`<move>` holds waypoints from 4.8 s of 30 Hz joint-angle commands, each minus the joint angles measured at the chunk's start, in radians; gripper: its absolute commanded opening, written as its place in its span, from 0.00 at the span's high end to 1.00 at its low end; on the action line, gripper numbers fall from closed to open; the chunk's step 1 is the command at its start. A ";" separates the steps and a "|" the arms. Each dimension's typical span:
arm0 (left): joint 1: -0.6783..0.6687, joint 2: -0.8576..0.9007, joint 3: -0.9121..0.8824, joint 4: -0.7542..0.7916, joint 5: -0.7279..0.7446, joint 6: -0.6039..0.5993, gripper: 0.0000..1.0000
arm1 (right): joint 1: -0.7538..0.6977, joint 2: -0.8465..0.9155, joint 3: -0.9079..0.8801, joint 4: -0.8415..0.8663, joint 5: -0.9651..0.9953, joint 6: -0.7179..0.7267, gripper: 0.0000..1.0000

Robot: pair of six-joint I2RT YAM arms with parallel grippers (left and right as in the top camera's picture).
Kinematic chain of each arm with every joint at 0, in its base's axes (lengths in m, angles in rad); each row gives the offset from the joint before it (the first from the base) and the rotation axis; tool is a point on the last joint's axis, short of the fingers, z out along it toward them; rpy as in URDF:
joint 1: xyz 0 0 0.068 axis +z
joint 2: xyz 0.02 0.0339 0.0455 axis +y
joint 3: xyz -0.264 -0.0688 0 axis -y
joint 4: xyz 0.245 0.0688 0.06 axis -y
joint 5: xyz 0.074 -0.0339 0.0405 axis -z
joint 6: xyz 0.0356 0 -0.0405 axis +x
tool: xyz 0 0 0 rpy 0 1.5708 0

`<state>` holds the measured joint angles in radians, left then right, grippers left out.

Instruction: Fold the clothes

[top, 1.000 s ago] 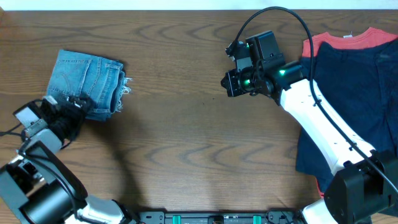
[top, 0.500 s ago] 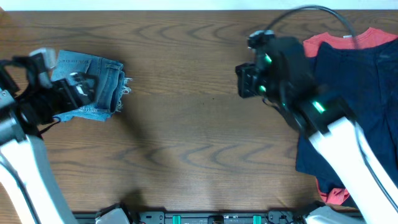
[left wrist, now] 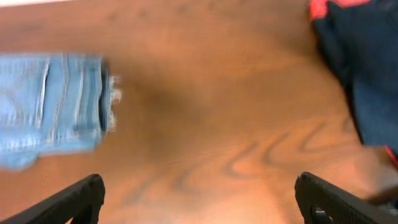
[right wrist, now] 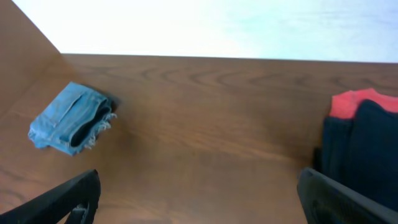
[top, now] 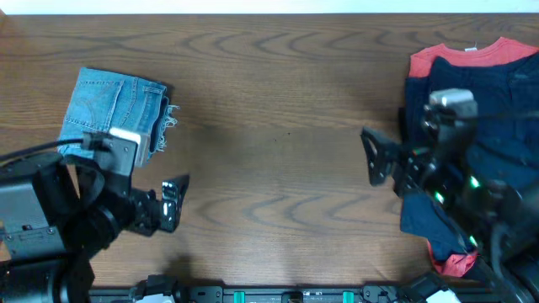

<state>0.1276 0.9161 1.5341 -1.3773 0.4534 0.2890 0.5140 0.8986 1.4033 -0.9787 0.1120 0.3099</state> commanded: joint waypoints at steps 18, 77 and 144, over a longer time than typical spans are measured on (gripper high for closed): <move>-0.005 0.011 0.005 -0.028 -0.062 0.006 0.02 | 0.002 -0.035 0.003 -0.151 -0.008 -0.019 0.01; -0.005 0.011 0.005 -0.029 -0.062 0.006 0.02 | -0.311 -0.893 -1.398 0.919 0.008 -0.255 0.01; -0.147 -0.914 -1.530 1.426 -0.159 0.029 0.02 | -0.311 -0.892 -1.398 0.919 0.008 -0.255 0.01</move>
<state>-0.0154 0.0113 0.0158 0.0536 0.2996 0.3145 0.2115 0.0147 0.0097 -0.0601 0.1234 0.0422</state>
